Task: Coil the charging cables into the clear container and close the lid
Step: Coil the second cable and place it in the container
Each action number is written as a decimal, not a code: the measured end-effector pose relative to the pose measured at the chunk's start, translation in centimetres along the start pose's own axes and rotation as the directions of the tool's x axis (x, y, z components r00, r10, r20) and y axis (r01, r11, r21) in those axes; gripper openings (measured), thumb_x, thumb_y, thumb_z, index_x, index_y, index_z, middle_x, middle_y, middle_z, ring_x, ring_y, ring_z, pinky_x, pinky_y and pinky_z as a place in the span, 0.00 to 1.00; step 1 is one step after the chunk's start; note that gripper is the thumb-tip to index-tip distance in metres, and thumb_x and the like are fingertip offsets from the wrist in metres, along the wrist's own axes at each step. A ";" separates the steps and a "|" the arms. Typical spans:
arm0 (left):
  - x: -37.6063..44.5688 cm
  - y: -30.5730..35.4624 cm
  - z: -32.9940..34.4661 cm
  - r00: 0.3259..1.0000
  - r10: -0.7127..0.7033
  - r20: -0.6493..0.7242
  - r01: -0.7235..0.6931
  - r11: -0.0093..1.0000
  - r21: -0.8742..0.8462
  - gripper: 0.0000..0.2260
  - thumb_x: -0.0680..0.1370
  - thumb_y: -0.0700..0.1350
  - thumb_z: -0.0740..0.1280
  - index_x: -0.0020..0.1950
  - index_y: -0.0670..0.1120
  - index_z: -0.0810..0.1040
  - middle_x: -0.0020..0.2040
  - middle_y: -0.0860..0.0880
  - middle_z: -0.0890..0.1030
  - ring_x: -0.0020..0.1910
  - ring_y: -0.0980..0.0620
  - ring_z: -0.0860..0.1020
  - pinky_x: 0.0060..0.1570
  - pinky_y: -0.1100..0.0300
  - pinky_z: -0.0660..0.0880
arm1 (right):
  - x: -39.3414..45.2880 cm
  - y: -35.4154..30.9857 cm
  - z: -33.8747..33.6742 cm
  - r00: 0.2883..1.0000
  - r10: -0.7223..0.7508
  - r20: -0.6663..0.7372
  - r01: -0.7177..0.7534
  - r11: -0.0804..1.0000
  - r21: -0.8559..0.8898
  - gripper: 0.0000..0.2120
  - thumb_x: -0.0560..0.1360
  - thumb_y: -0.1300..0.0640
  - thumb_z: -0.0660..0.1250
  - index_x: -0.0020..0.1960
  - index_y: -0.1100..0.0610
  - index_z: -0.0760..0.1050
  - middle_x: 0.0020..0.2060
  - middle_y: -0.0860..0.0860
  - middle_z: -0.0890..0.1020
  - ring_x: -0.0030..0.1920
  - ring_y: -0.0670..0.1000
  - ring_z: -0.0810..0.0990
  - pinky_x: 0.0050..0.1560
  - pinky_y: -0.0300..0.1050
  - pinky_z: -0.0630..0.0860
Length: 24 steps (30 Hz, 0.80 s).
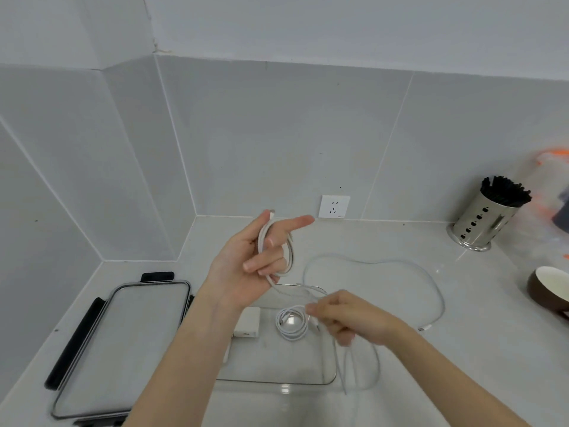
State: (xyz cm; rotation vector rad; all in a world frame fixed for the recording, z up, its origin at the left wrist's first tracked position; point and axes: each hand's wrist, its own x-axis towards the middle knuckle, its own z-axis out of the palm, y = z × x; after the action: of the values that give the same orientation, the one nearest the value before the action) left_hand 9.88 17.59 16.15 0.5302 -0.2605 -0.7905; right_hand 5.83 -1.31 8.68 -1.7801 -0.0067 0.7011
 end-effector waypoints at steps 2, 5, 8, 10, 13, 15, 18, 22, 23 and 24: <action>-0.2 -0.6 0.0 0.986 -0.005 -0.166 0.052 0.958 0.281 0.24 0.78 0.50 0.51 0.57 0.33 0.76 0.20 0.51 0.75 0.13 0.59 0.57 0.18 0.67 0.58 | 0.6 -0.9 -1.8 0.993 0.079 -0.087 -0.073 0.994 0.076 0.22 0.74 0.53 0.67 0.27 0.51 0.58 0.21 0.46 0.56 0.21 0.46 0.52 0.22 0.35 0.51; -0.1 -2.4 -0.1 0.945 0.047 -0.323 0.140 0.836 0.531 0.21 0.81 0.50 0.49 0.54 0.37 0.76 0.20 0.49 0.77 0.13 0.60 0.58 0.20 0.67 0.55 | 1.3 -3.1 -3.7 0.976 0.102 -0.192 -0.068 0.982 0.178 0.23 0.72 0.59 0.67 0.24 0.50 0.60 0.20 0.45 0.56 0.19 0.45 0.52 0.22 0.34 0.49; 0.4 -4.2 -1.2 0.902 0.033 -0.430 0.271 0.731 0.626 0.20 0.81 0.51 0.51 0.55 0.39 0.76 0.26 0.48 0.81 0.16 0.57 0.60 0.23 0.64 0.57 | 1.7 -5.3 -3.9 0.969 0.064 -0.239 -0.031 0.990 0.139 0.19 0.71 0.62 0.66 0.27 0.53 0.63 0.20 0.46 0.57 0.20 0.46 0.52 0.22 0.35 0.49; 0.9 -5.1 -1.7 0.873 0.043 -0.486 0.337 0.666 0.666 0.19 0.82 0.52 0.50 0.55 0.41 0.75 0.27 0.49 0.82 0.17 0.57 0.61 0.27 0.61 0.59 | 1.8 -6.5 -3.2 0.973 0.028 -0.230 -0.006 0.995 0.097 0.16 0.73 0.61 0.65 0.29 0.54 0.65 0.20 0.46 0.58 0.20 0.46 0.52 0.22 0.35 0.50; 1.7 -5.7 -2.7 0.820 0.141 -0.554 0.323 0.686 0.653 0.18 0.82 0.51 0.48 0.55 0.42 0.74 0.28 0.50 0.83 0.17 0.56 0.63 0.27 0.62 0.60 | 1.6 -7.6 -1.4 0.977 -0.001 -0.212 0.010 0.999 0.040 0.14 0.77 0.57 0.58 0.33 0.56 0.68 0.18 0.45 0.59 0.18 0.45 0.54 0.21 0.34 0.51; 2.2 -5.7 -3.5 0.784 0.199 -0.588 0.271 0.743 0.612 0.19 0.82 0.50 0.49 0.48 0.43 0.77 0.27 0.49 0.81 0.18 0.55 0.64 0.24 0.63 0.60 | 1.2 -7.7 0.1 0.966 -0.069 -0.250 0.050 0.995 -0.084 0.15 0.78 0.57 0.55 0.33 0.56 0.69 0.18 0.46 0.62 0.17 0.44 0.58 0.21 0.35 0.54; 2.9 -5.1 -4.4 0.722 0.268 -0.638 0.290 0.721 0.630 0.23 0.82 0.51 0.50 0.36 0.42 0.76 0.28 0.46 0.77 0.23 0.54 0.69 0.28 0.60 0.63 | 0.5 -7.5 2.0 0.938 -0.234 -0.256 0.161 0.948 -0.274 0.18 0.79 0.58 0.54 0.31 0.56 0.68 0.18 0.45 0.69 0.18 0.41 0.64 0.22 0.32 0.60; 3.4 -3.7 -4.8 0.755 0.225 -0.615 0.141 0.862 0.488 0.21 0.82 0.52 0.46 0.56 0.40 0.73 0.43 0.46 0.86 0.44 0.52 0.80 0.39 0.64 0.74 | 0.8 -5.7 3.8 0.916 -0.357 -0.182 0.220 0.827 -0.517 0.13 0.80 0.56 0.52 0.40 0.56 0.70 0.28 0.46 0.71 0.30 0.48 0.71 0.36 0.41 0.69; 3.3 -3.3 -4.7 0.777 0.220 -0.590 0.085 0.892 0.445 0.20 0.82 0.52 0.46 0.60 0.39 0.70 0.40 0.47 0.86 0.43 0.53 0.81 0.37 0.64 0.75 | 1.0 -5.0 4.0 0.916 -0.367 -0.160 0.227 0.805 -0.548 0.13 0.81 0.55 0.52 0.41 0.55 0.69 0.28 0.46 0.71 0.31 0.49 0.71 0.39 0.44 0.70; 3.2 -2.8 -4.4 0.794 0.234 -0.561 0.038 0.902 0.430 0.20 0.82 0.51 0.47 0.62 0.38 0.68 0.37 0.48 0.86 0.40 0.53 0.82 0.37 0.64 0.75 | 1.2 -4.3 4.1 0.921 -0.366 -0.131 0.236 0.796 -0.557 0.13 0.81 0.54 0.52 0.41 0.53 0.69 0.28 0.46 0.71 0.31 0.48 0.71 0.39 0.44 0.69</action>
State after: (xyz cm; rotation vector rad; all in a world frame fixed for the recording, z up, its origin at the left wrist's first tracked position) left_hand 12.14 15.18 10.99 1.1450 0.1457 -0.4177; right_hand 6.41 4.11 11.33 -2.3205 -0.3569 0.2548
